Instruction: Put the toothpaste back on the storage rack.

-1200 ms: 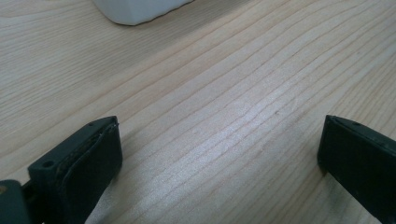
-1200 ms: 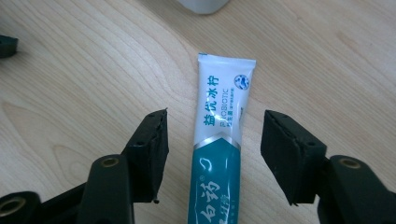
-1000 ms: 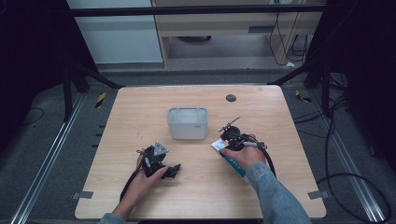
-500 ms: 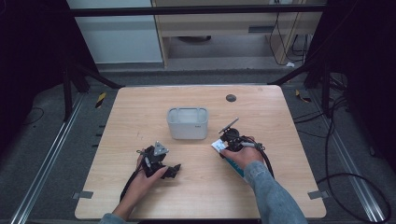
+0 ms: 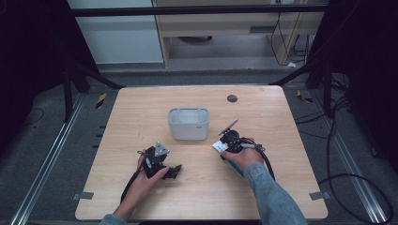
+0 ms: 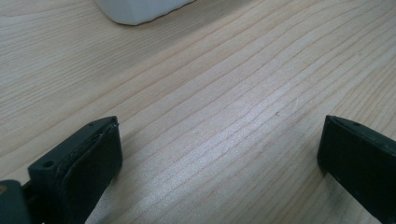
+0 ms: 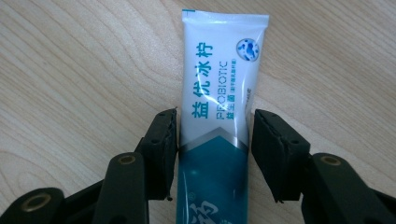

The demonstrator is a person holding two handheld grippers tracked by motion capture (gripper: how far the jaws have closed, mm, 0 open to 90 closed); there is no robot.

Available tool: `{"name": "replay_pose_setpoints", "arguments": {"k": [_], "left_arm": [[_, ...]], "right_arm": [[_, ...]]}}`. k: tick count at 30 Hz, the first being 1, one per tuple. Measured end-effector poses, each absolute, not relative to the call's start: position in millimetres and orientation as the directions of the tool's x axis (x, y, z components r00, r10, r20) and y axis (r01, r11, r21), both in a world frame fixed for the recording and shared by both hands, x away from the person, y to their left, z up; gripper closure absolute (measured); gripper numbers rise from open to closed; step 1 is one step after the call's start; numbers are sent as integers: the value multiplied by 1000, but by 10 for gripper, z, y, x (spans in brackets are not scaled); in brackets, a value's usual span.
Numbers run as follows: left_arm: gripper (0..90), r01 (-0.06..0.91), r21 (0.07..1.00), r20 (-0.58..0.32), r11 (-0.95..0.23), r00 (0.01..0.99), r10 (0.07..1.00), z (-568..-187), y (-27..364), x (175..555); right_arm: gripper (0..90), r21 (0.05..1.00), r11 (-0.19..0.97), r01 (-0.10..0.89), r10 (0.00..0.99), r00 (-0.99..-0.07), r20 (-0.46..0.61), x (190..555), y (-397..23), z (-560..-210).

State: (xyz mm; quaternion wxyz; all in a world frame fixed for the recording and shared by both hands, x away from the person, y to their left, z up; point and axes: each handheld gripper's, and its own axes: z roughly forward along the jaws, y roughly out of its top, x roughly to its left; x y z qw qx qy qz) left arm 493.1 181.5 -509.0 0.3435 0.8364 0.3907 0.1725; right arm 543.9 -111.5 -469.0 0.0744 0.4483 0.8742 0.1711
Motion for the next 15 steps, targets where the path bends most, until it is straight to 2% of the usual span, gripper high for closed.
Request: {"name": "replay_pose_setpoints", "arguments": {"k": [15], "left_arm": [[0, 534, 709, 21, -460, 636, 771, -5090, 1815, 4932]], "right_arm": [[547, 354, 551, 756, 805, -593, 13, 5454, -1106, -4708]]}}
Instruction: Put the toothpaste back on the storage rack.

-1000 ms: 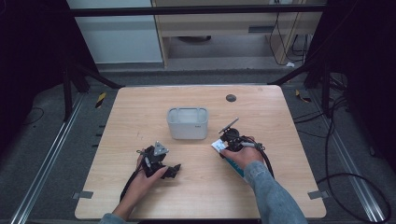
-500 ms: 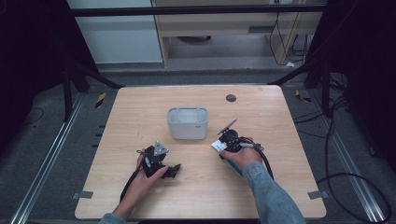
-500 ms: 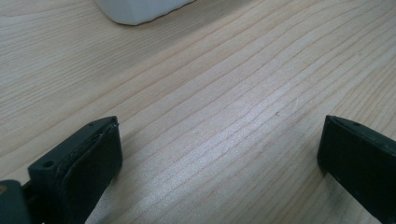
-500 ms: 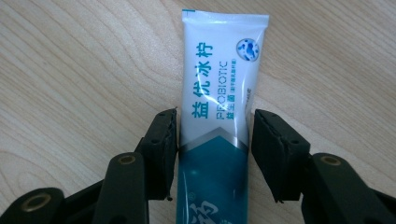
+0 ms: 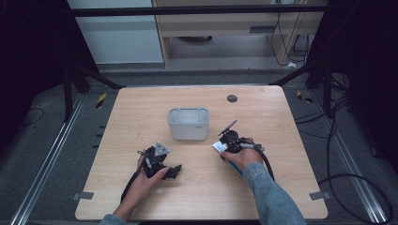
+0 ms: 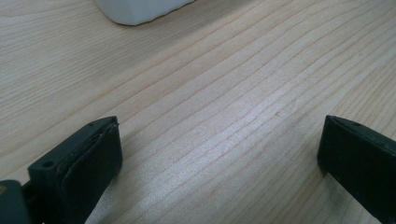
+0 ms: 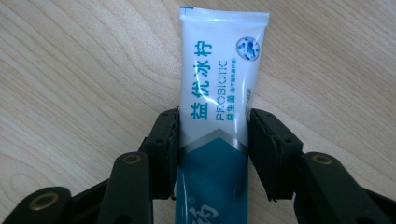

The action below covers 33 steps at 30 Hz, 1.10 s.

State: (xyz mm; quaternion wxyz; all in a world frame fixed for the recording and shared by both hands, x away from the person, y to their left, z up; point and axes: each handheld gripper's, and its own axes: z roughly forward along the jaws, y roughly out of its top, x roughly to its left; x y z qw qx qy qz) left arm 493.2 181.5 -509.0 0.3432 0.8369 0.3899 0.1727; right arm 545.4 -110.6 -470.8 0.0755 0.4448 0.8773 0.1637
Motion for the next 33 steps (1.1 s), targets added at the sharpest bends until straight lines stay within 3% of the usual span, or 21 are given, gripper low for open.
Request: {"name": "replay_pose_setpoints", "arguments": {"k": [33], "left_arm": [[0, 534, 709, 21, -460, 637, 771, -5091, 1814, 4936]], "right_arm": [[742, 340, 536, 772, 807, -587, 60, 5483, -1170, -4667]]}}
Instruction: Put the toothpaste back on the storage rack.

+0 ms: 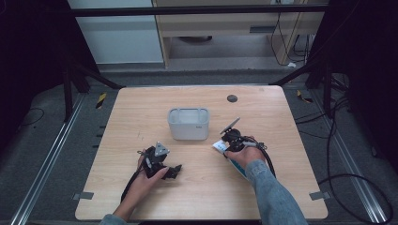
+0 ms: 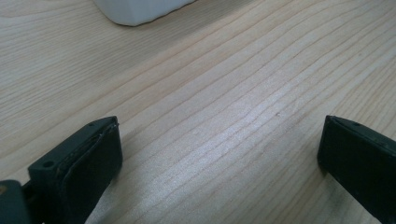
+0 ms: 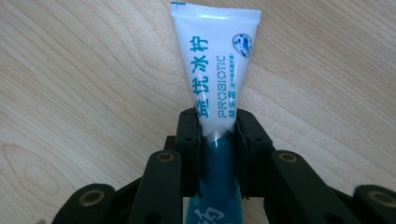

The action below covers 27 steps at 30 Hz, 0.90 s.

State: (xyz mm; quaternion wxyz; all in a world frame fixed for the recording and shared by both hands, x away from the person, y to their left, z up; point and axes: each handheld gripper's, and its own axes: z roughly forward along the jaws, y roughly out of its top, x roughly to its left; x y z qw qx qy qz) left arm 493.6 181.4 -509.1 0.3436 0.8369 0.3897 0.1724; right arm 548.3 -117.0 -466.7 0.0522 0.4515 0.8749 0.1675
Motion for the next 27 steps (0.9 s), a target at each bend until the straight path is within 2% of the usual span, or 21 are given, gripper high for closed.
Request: {"name": "replay_pose_setpoints", "arguments": {"k": [9, 20, 27], "left_arm": [[0, 534, 710, 21, -460, 637, 771, -5090, 1814, 4936], [0, 533, 710, 21, -461, 638, 770, -5090, 1815, 4938], [0, 533, 710, 21, -461, 638, 770, -5090, 1815, 4938]], "right_arm": [[795, 355, 541, 762, 805, -591, 43, 5470, -1163, -4623], [803, 347, 548, 761, 802, -596, 39, 5489, -1156, -4574], [807, 350, 563, 749, 798, -603, 6, 5503, -1209, -4416]]}}
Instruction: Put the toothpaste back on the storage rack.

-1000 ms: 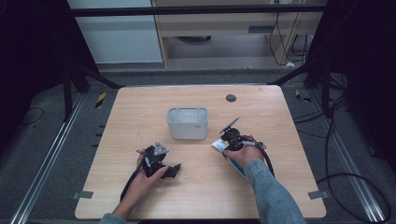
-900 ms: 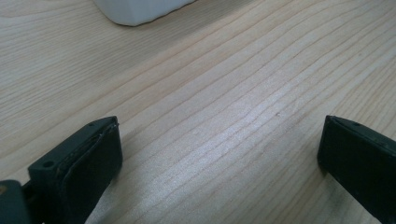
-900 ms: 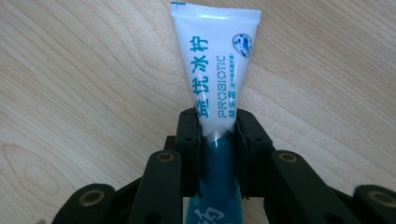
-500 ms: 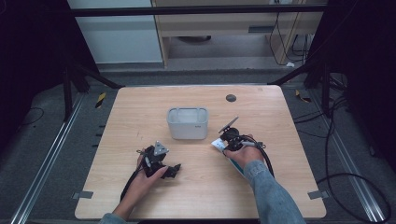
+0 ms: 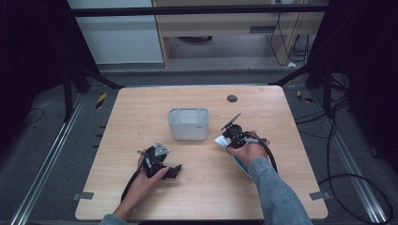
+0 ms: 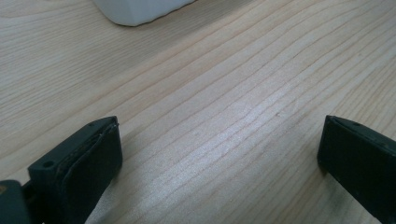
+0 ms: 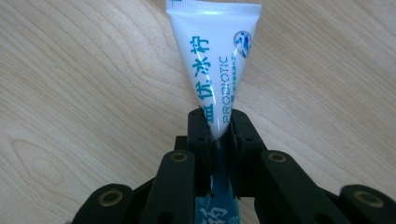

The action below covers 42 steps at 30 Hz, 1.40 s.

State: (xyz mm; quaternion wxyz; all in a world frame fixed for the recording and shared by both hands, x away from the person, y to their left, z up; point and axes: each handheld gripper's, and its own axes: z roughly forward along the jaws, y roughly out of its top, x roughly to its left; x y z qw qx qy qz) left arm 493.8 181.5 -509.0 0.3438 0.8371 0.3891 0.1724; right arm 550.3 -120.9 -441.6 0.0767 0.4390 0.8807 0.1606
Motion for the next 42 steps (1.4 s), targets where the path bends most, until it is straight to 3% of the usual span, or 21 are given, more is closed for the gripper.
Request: {"name": "replay_pose_setpoints", "arguments": {"k": [27, 42], "left_arm": [[0, 534, 711, 16, -458, 638, 770, -5092, 1813, 4939], [0, 533, 712, 17, -458, 639, 769, -5092, 1810, 4947]], "right_arm": [[806, 519, 495, 697, 824, -566, -26, 5550, -1463, -3817], [806, 594, 478, 647, 819, -573, -36, 5546, -1471, -3660]]}}
